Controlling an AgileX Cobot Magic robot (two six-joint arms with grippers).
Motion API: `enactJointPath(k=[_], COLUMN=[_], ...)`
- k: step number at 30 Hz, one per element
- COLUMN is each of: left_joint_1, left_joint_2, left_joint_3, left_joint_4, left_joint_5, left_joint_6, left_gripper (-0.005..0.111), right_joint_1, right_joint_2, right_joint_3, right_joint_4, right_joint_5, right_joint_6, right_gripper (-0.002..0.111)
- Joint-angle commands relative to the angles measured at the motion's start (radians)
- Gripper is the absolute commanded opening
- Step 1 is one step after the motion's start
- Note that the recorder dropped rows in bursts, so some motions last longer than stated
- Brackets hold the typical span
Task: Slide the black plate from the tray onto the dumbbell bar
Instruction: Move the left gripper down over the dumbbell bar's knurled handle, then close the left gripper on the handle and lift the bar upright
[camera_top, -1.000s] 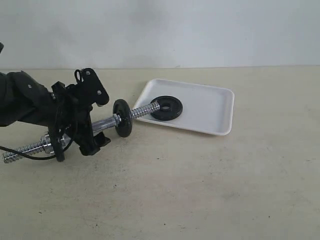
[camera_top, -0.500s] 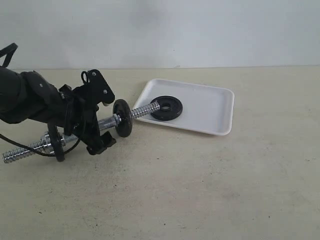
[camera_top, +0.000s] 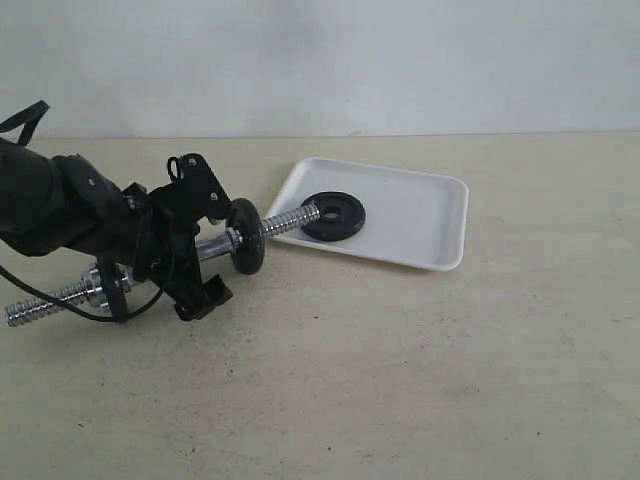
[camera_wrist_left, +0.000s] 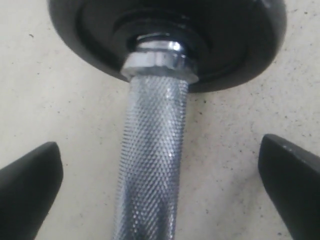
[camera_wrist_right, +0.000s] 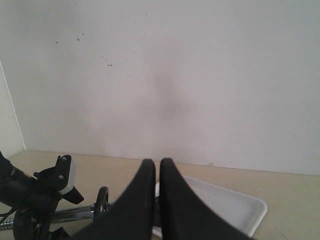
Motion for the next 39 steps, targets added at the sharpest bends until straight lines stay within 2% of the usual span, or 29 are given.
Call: enactJointPath(k=[1, 5, 7, 15, 27, 39], left_joint_1=[-0.004, -0.004, -0.004, -0.004, -0.004, -0.004], left_joint_2=[0.001, 0.001, 0.001, 0.001, 0.001, -0.004], left_joint_3=[-0.002, -0.002, -0.002, -0.002, -0.002, -0.006], left_joint_4=[-0.011, -0.011, -0.011, -0.011, -0.011, -0.043], left_joint_5=[-0.005, -0.007, -0.009, -0.005, 0.002, 0.025], left_joint_6=[-0.010, -0.008, -0.008, -0.008, -0.008, -0.011], left_gripper=[0.099, 0.098, 0.094, 0.049, 0.004, 0.004], right_joint_1=[0.002, 0.002, 0.002, 0.002, 0.002, 0.002], right_joint_2=[0.003, 0.003, 0.003, 0.003, 0.003, 0.003], right_joint_3=[-0.006, -0.006, -0.006, -0.006, -0.006, -0.006], right_joint_4=[0.002, 0.002, 0.002, 0.002, 0.002, 0.002], right_joint_5=[0.001, 0.001, 0.001, 0.001, -0.002, 0.002], right_joint_6=[0.002, 0.010, 0.015, 0.015, 0.016, 0.016], right_gripper=[0.001, 0.001, 0.001, 0.001, 0.001, 0.001])
